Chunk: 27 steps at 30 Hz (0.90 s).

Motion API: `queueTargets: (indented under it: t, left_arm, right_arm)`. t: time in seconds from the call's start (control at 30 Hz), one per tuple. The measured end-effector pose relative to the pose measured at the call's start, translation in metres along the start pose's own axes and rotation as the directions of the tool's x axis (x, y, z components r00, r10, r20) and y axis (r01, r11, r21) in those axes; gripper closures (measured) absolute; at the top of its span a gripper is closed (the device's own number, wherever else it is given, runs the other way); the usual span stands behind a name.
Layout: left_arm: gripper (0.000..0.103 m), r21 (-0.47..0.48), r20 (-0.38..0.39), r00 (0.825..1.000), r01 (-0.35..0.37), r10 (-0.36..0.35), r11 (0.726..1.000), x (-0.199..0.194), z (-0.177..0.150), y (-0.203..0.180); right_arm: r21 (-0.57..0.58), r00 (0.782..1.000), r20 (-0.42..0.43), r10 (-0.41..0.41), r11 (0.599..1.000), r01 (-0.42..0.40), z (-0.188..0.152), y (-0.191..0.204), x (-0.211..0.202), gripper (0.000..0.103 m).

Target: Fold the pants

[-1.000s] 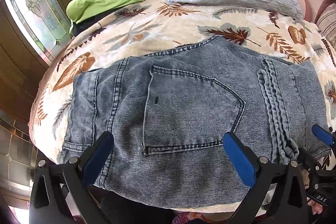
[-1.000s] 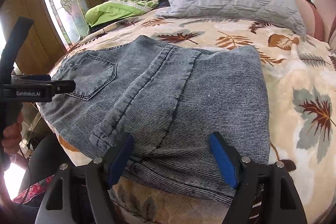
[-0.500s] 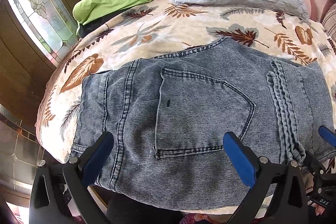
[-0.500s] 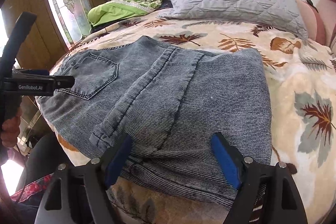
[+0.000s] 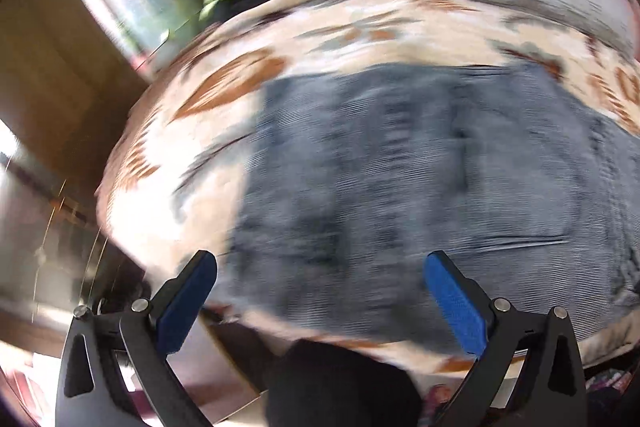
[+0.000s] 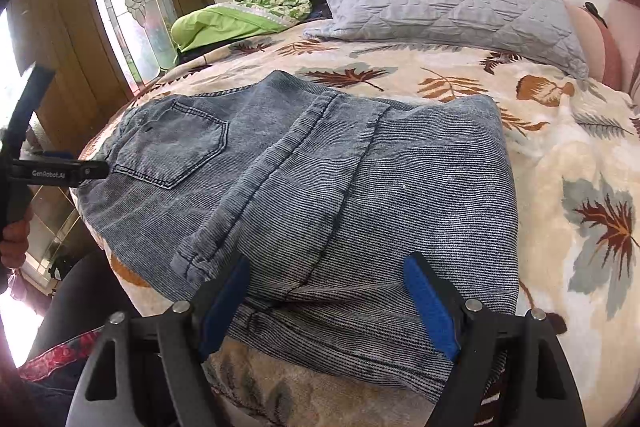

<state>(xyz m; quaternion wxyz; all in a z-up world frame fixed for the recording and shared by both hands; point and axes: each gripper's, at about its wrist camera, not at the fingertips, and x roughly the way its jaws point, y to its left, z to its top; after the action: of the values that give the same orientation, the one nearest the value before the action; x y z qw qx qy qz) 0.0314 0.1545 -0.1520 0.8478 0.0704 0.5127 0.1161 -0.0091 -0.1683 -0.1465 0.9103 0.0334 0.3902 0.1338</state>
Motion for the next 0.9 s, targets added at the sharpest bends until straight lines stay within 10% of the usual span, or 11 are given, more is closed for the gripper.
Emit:
queueTargets:
  t: [0.43, 0.9]
  left_arm:
    - [0.000, -0.140, -0.022, 0.992, 0.124, -0.128, 0.982, 0.008, -0.014, 0.066]
    - [0.000, -0.302, -0.040, 0.916, 0.370, -0.399, 0.879, 0.035, -0.025, 0.074]
  right_arm:
    - [-0.016, 1.000, 0.013, -0.013, 1.000, 0.013, -0.002, 0.002, -0.001, 0.021]
    - [-0.023, 1.000, 0.015, -0.019, 1.000, 0.019, -0.004, 0.003, -0.002, 0.021]
